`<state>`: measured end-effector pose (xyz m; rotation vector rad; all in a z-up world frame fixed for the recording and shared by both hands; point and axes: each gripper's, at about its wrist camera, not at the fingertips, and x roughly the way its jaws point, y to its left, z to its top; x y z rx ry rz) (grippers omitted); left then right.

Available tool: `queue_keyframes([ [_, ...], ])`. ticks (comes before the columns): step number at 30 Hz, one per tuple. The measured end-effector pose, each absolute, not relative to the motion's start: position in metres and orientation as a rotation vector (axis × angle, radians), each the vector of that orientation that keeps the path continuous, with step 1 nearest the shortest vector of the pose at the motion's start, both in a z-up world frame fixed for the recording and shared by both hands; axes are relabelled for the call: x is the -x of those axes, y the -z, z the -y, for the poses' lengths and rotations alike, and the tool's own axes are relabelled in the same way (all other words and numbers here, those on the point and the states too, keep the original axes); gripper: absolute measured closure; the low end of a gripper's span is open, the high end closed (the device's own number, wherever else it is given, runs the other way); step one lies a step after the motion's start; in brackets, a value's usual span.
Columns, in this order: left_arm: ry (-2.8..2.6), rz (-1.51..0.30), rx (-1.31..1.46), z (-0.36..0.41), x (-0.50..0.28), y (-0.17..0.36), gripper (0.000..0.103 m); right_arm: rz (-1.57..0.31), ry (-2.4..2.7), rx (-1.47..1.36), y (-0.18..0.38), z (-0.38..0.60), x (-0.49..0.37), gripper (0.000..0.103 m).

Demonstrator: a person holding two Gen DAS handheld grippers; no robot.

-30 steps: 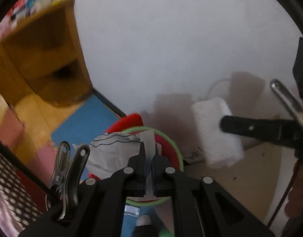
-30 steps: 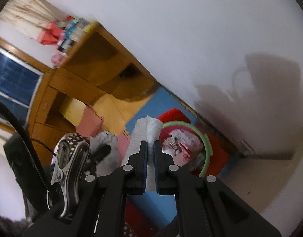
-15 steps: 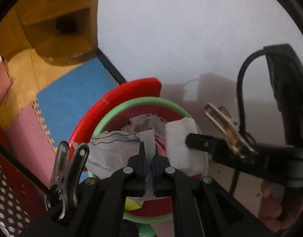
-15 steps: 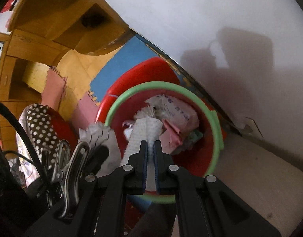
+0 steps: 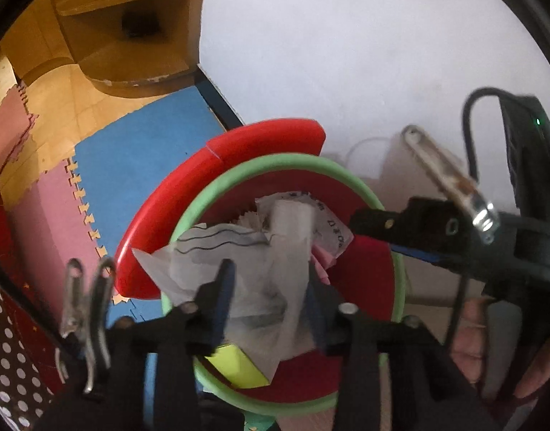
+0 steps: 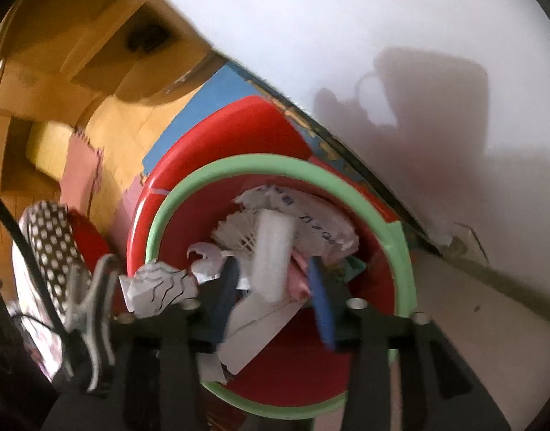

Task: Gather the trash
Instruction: 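Open both tools to drop the tissue and paper roll into the bucket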

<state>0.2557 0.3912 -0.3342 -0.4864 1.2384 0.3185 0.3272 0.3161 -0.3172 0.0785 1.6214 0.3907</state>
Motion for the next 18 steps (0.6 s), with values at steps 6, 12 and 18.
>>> queue_keyframes([
  [6, -0.34, -1.217, 0.434, -0.394, -0.256, 0.312, 0.04, -1.562, -0.412, -0.099, 0.294, -0.312, -0.324, 0.039],
  [12, -0.352, -1.207, 0.43, -0.397, -0.257, 0.298, 0.038, -1.522, -0.441, -0.087, 0.271, -0.314, -0.312, 0.038],
  [18, -0.35, -1.17, 0.439, -0.393, -0.254, 0.266, 0.028, -1.493, -0.446, -0.101, 0.24, -0.306, -0.304, 0.037],
])
